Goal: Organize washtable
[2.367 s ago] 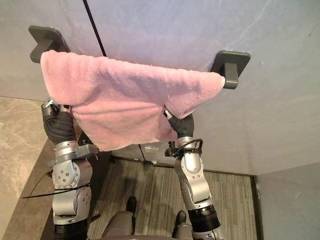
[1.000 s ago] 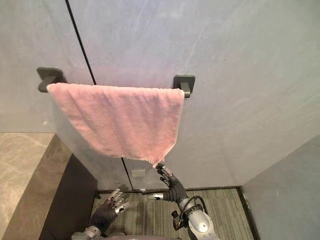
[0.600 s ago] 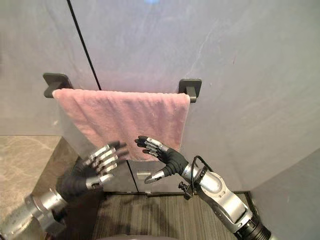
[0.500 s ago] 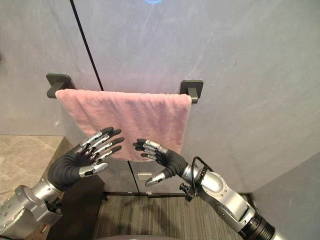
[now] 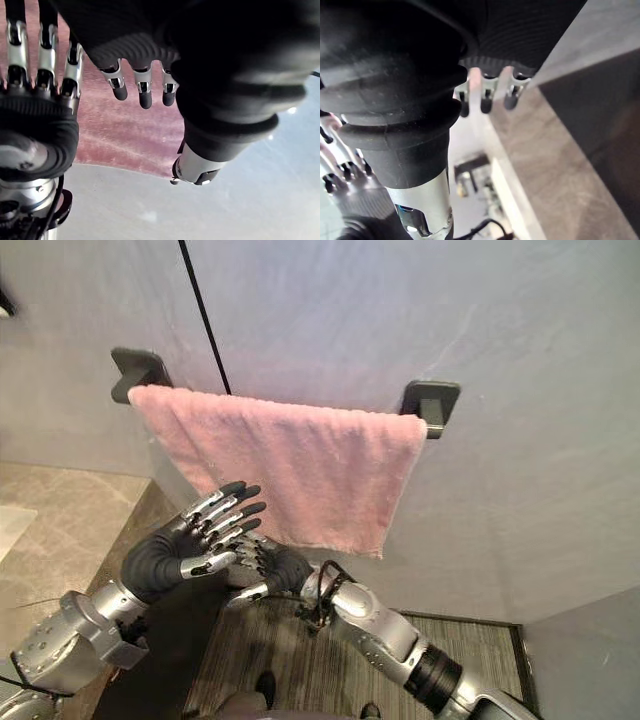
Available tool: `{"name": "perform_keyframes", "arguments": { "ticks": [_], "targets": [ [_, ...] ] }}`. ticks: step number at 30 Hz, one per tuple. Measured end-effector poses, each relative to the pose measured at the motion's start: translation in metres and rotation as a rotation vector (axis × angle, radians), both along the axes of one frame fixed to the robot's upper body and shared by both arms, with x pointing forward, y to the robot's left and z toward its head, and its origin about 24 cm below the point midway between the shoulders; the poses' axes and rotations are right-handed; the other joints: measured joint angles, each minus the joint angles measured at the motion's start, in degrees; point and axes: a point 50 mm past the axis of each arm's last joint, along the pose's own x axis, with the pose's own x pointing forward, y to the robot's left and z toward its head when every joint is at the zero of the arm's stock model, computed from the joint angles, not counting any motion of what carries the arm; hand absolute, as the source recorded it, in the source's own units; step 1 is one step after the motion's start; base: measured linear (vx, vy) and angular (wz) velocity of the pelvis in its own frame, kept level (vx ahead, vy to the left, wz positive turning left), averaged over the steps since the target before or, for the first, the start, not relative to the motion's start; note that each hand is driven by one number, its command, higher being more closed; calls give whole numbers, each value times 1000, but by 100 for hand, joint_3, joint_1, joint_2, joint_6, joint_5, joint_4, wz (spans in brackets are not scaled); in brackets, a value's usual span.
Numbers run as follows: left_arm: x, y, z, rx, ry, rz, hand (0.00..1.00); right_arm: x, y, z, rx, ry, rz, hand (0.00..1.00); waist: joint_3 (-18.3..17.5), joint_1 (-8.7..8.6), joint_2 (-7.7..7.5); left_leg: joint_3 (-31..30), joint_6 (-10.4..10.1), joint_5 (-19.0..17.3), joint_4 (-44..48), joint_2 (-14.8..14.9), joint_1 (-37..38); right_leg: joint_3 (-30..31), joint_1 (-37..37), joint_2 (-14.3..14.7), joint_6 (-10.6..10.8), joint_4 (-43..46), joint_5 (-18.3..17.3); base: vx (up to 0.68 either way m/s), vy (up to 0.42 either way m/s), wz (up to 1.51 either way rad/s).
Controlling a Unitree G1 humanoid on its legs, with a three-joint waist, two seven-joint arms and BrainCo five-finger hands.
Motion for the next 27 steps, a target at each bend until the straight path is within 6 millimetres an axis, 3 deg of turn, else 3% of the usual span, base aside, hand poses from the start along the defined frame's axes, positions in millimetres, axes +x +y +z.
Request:
{"name": "perform_keyframes", "arguments": {
  "ticks": [5, 8, 12, 23, 27],
  "targets": [
    [9, -15, 6, 25, -98, -56, 0, 8, 17, 9, 5, -50, -22, 0, 131, -1, -63, 64, 16, 181, -202, 7, -257, 54, -306, 15, -30, -182, 225, -18, 5, -5],
    [12, -25, 11, 24, -173, -74, 0, 16, 12, 18, 24, -86, -80, 0, 187, 9, -78, 127, 18, 182, -201, 12, -260, 129, -338, 9, -31, -179, 249, -25, 11, -12],
    [17, -33, 11, 4, -240, -26, 0, 24, -12, 35, 119, -119, -201, 0, 224, 113, -92, 219, 22, 204, -303, 27, -330, 216, -511, 17, -39, -177, 264, -39, -12, -11],
    [36, -35, -5, -42, -232, 141, 0, 41, -60, 32, 44, -181, -463, 0, 249, 139, -59, 337, 22, 249, -386, 20, -452, 299, -714, 6, -63, -169, 286, -2, -6, -3],
    [38, -36, -5, -49, -237, 158, 0, 39, -66, 31, 51, -178, -492, 0, 278, 147, -14, 355, 22, 249, -399, 23, -441, 308, -714, 4, -63, -162, 286, 0, 0, 0]
  ]
}}
